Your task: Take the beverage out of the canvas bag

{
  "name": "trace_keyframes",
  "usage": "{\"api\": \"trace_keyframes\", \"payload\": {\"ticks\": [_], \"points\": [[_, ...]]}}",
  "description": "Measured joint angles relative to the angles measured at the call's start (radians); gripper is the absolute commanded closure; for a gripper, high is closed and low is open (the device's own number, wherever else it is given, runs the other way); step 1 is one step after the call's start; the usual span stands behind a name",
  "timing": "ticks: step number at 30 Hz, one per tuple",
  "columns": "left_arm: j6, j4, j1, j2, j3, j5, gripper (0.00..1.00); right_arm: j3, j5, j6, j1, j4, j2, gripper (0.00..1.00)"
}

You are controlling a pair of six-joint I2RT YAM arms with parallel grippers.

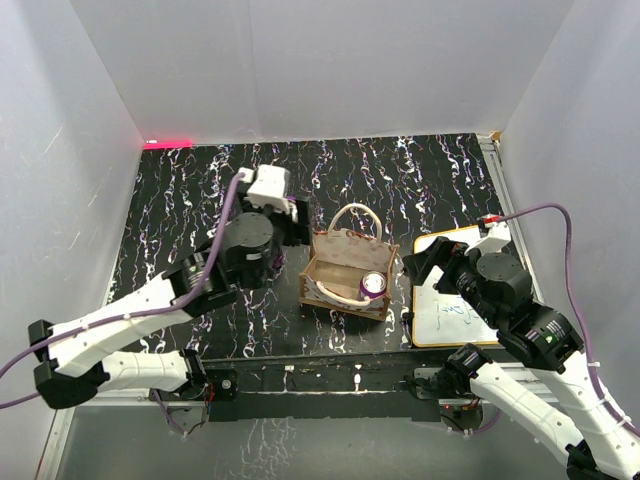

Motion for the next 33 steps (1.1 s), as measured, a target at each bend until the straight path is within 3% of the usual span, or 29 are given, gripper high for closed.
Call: {"api": "trace_keyframes", "payload": {"ticks": [7,13,17,22,33], "points": [[-0.081,-0.085,0.0,-0.13,-0.1,-0.152,1.0,0.0,-0.003,-0.002,0.0,-0.001,0.034,0.02],[-0.356,-0.359,0.0,-0.129,-0.185,-0.22,1.0,0.0,-0.013,-0.005,0.0,-0.001,0.052,0.02],[-0.539,-0.465,0.0,-0.127,-0.331,-0.215,1.0,0.0,-0.017,-0.008,0.0,-0.002,0.055,0.02],[-0.624,-0.443,0.0,-0.075,-0.475,-0.206,1.0,0.0,-0.019,-0.008,0.0,-0.002,0.055,0.02],[-0.617,-0.192,0.133,0.189,-0.484,-0.141,1.0,0.0,-0.019,-0.008,0.0,-0.002,0.051,0.02]]}}
